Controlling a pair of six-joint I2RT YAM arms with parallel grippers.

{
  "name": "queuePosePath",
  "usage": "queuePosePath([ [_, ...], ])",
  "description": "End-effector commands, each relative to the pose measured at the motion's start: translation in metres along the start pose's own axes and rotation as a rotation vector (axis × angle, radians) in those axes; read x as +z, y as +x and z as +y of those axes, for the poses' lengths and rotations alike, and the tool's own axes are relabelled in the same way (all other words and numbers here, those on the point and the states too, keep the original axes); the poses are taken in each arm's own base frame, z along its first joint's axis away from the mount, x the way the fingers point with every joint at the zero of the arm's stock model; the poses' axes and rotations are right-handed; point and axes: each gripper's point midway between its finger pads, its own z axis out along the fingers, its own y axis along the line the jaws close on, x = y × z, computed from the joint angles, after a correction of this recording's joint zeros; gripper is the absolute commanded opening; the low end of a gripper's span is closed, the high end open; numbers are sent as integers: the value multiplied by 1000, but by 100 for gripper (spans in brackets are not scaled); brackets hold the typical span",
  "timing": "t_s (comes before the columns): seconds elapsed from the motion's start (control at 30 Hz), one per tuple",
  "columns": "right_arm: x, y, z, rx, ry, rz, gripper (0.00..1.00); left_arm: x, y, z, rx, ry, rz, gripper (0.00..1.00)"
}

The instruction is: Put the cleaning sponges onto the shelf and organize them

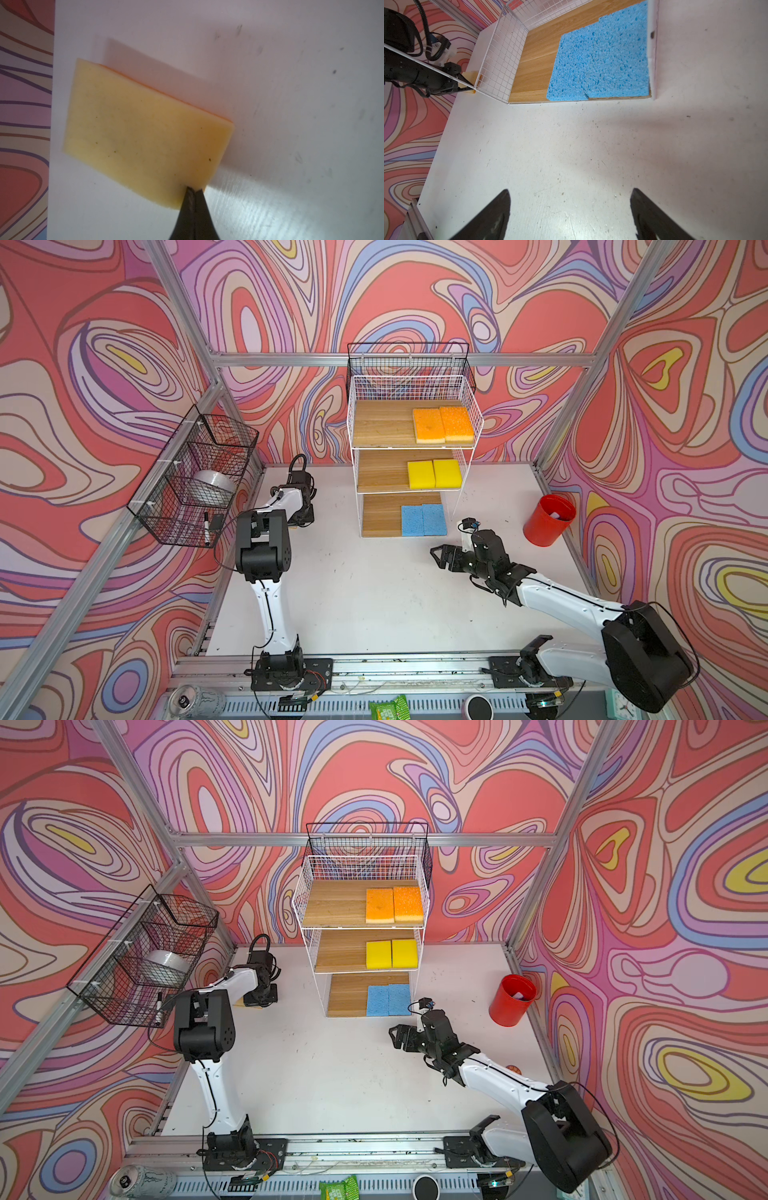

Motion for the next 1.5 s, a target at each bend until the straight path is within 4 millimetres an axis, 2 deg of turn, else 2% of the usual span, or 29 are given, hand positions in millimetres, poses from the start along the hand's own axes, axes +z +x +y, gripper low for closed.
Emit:
queuePosePath([
  [0.0, 0, -8, 4, -1, -12, -18, 93, -9, 5, -2, -23, 37, 9, 0],
  [0.1, -2, -9, 6, 1, -21, -20, 93, -25, 2, -3, -33, 55, -14, 0],
  [0.3, -9, -8, 10, 1, -39, -20, 93, -68, 3, -11, -60, 123, -66, 0],
  [0.6, -26, -2, 28, 35, -114, 39, 93, -156, 27, -15, -246, 379, -197, 0],
  [0.8, -48, -3, 27, 39, -97, 16, 94, -227, 43, -40, -293, 659, -265, 0],
  [0.97, -67, -9, 30, 36, -83, -4, 94, -271, 76, -70, -303, 904, -240, 0],
  [1.17, -83, -12, 34, 43, -82, -11, 94, -296, 119, -93, -292, 1110, -189, 0],
  [1.3, -82, -20, 38, 47, -82, -11, 94, -300, 136, -110, -307, 1246, -147, 0],
  [1.47, -79, -32, 44, 44, -84, -19, 94, -297, 164, -146, -262, 1380, -64, 0],
])
